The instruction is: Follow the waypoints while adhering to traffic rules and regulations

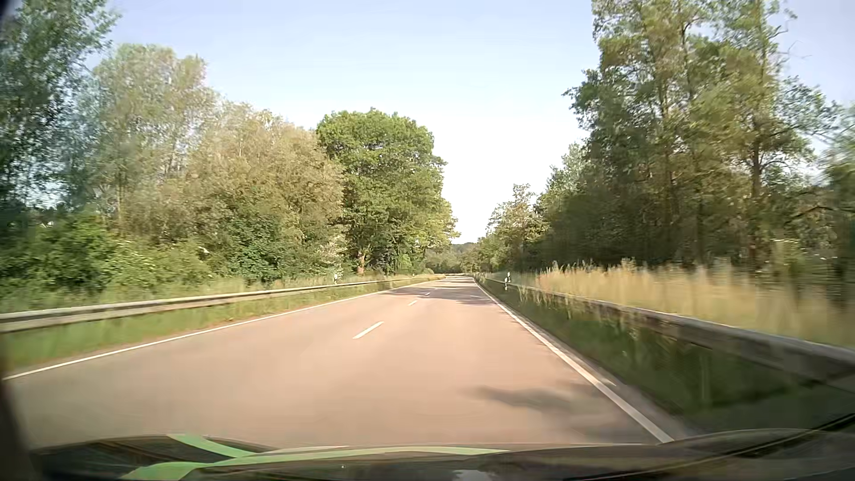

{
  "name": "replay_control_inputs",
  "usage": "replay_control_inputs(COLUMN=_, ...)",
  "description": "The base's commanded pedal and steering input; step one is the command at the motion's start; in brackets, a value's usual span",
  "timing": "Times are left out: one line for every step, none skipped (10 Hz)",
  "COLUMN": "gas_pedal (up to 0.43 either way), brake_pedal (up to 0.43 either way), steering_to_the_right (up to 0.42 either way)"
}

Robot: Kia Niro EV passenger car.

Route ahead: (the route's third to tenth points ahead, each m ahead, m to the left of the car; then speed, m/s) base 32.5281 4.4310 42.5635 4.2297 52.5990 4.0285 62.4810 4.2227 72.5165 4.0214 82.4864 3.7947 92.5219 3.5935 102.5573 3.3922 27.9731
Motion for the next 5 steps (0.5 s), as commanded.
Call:
replay_control_inputs(gas_pedal=0.150, brake_pedal=0.000, steering_to_the_right=0.000)
replay_control_inputs(gas_pedal=0.169, brake_pedal=0.000, steering_to_the_right=0.000)
replay_control_inputs(gas_pedal=0.169, brake_pedal=0.000, steering_to_the_right=0.000)
replay_control_inputs(gas_pedal=0.169, brake_pedal=0.000, steering_to_the_right=0.000)
replay_control_inputs(gas_pedal=0.169, brake_pedal=0.000, steering_to_the_right=0.000)
